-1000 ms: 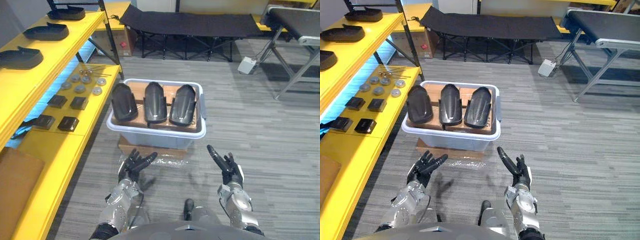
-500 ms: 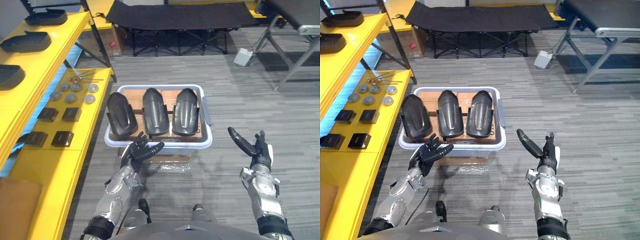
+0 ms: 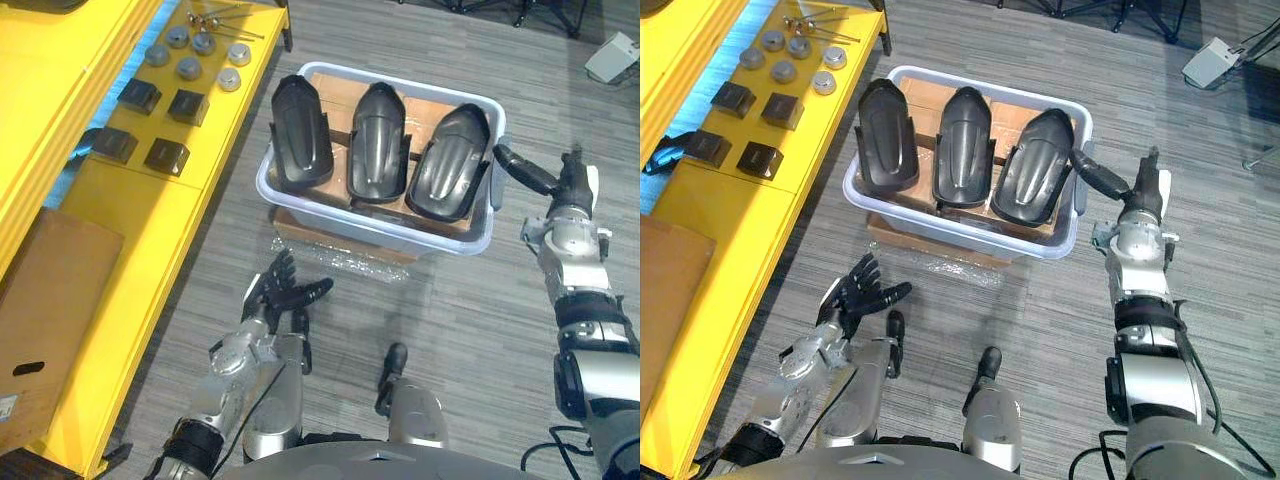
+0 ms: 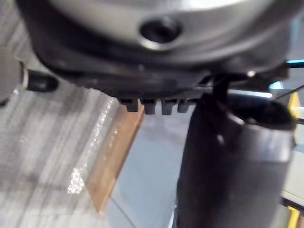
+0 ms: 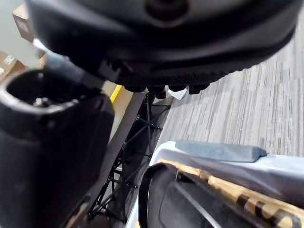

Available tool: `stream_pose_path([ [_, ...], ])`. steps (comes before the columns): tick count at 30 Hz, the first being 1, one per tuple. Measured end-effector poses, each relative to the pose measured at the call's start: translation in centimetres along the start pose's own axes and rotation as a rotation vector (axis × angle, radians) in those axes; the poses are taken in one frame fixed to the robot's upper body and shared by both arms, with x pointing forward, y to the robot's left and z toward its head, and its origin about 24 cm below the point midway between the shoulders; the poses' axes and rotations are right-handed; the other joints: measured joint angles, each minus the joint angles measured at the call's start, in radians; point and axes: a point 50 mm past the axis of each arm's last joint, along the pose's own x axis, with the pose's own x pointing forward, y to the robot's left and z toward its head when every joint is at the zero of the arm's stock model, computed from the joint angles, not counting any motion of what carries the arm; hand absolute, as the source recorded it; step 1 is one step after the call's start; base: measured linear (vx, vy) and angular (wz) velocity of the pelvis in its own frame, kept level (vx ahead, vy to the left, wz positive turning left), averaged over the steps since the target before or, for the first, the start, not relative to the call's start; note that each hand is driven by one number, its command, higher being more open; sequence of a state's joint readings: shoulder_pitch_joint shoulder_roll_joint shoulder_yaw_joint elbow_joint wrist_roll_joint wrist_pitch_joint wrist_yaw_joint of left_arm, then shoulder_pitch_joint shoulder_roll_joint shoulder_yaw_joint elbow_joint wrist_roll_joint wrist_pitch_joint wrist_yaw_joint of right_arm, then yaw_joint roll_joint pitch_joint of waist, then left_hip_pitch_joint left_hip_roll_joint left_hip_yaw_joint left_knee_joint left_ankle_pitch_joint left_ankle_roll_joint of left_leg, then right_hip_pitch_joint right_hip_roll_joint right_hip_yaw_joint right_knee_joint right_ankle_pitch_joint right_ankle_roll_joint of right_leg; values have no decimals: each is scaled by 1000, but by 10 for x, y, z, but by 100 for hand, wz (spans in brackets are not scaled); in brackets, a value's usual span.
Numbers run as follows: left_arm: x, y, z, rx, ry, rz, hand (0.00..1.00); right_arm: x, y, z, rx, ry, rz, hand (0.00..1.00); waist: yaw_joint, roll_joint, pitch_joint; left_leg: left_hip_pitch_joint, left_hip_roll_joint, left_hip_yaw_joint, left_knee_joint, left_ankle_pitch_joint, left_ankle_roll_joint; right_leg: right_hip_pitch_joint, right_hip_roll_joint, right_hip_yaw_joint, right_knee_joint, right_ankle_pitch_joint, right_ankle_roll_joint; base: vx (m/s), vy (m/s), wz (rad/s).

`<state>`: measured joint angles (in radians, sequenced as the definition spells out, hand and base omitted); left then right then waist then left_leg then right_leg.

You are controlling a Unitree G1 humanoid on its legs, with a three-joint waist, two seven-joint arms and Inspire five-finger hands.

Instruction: Walk over and take three plastic housings, then place them on the shelf

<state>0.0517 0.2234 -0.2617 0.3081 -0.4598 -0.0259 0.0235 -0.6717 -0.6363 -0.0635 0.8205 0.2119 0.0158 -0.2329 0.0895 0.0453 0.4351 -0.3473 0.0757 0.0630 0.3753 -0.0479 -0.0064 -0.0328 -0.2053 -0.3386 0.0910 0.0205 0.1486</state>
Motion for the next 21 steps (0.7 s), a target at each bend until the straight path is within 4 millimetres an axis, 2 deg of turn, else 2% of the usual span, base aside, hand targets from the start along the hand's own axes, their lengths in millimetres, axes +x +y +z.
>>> stream_pose_path([
  [4,-5,10,-20,20,84,30,100,7,-3,6,-55,41,35,100,20,5,11,-30,-2,-7,20,-1,3,-15,0,-9,-3,0,-2,-28,29,6],
  [7,-10,14,-27,19,102,43,100,13,-3,9,-13,111,42,100,28,9,24,-32,-2,-6,31,-5,9,-13,0,-9,-3,4,4,0,0,0],
  [9,-10,12,-30,11,98,40,100,17,-15,7,-25,171,9,100,47,30,35,-34,1,-6,42,-8,15,-11,1,-9,1,4,4,0,0,0],
  [16,-10,9,-37,14,107,34,100,23,-27,13,-12,268,-56,100,52,57,50,-49,2,-12,44,-8,15,-22,3,-13,4,3,3,0,0,0],
  [21,-6,-1,-37,-10,87,13,100,29,-51,33,-7,280,-117,100,73,100,69,-77,6,-15,56,-7,16,-60,1,-13,34,-4,-4,0,0,0],
])
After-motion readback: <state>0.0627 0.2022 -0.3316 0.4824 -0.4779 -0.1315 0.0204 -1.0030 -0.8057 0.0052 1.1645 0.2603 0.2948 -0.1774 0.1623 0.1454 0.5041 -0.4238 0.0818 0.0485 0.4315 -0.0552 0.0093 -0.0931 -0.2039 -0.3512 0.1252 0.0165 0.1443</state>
